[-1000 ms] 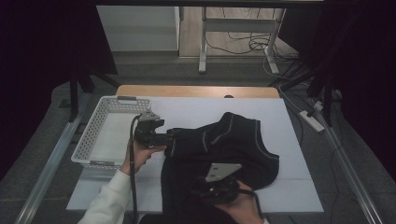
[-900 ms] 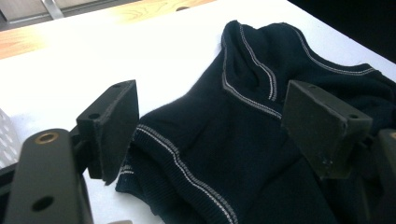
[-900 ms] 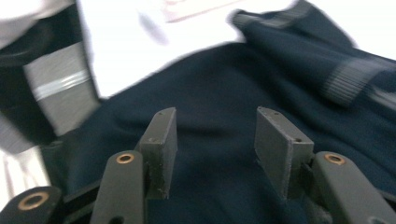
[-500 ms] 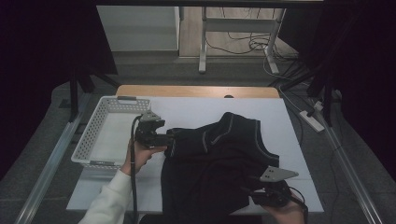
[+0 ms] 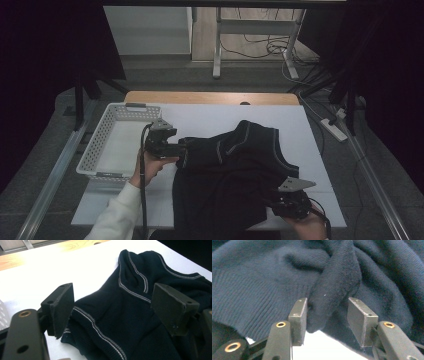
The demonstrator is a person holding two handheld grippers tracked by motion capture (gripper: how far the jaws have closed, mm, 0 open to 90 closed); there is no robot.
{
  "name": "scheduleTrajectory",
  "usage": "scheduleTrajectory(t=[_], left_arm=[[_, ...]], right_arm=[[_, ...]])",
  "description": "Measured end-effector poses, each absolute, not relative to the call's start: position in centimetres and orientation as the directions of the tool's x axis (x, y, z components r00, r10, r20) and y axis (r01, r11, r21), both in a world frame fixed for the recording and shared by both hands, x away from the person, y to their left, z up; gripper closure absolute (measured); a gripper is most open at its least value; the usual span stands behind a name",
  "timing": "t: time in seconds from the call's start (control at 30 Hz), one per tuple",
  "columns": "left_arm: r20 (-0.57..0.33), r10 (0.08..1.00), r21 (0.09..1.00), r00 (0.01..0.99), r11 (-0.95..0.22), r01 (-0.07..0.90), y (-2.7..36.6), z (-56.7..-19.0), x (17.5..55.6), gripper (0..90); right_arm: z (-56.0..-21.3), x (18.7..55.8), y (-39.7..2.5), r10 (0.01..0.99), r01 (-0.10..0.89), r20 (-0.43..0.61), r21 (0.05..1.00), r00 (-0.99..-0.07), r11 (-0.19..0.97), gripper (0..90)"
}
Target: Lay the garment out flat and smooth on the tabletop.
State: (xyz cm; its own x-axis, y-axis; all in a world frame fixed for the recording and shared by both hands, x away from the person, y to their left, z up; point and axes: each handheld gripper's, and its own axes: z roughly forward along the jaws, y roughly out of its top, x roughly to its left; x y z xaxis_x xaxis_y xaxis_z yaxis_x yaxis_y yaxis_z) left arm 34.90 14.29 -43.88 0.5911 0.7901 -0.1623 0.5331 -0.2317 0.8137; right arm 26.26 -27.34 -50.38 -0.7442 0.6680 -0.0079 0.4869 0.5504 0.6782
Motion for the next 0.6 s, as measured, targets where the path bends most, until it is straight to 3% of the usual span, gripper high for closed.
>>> scheduleTrajectory(t=[0.27,0.6], left_arm=[[-0.163,0.791,0.815,0.59,-0.229,0.532,14.3,-43.8,34.9,20.0],[-0.162,0.791,0.819,0.589,-0.225,0.528,14.5,-43.7,34.9,20.2]], right_arm=[[-50.5,26.8,-27.2,0.65,0.476,-0.011,0.671,-0.76,0.569,79.2],[-47.6,27.5,-31.0,0.736,0.47,-0.01,0.764,-0.677,0.442,82.5]])
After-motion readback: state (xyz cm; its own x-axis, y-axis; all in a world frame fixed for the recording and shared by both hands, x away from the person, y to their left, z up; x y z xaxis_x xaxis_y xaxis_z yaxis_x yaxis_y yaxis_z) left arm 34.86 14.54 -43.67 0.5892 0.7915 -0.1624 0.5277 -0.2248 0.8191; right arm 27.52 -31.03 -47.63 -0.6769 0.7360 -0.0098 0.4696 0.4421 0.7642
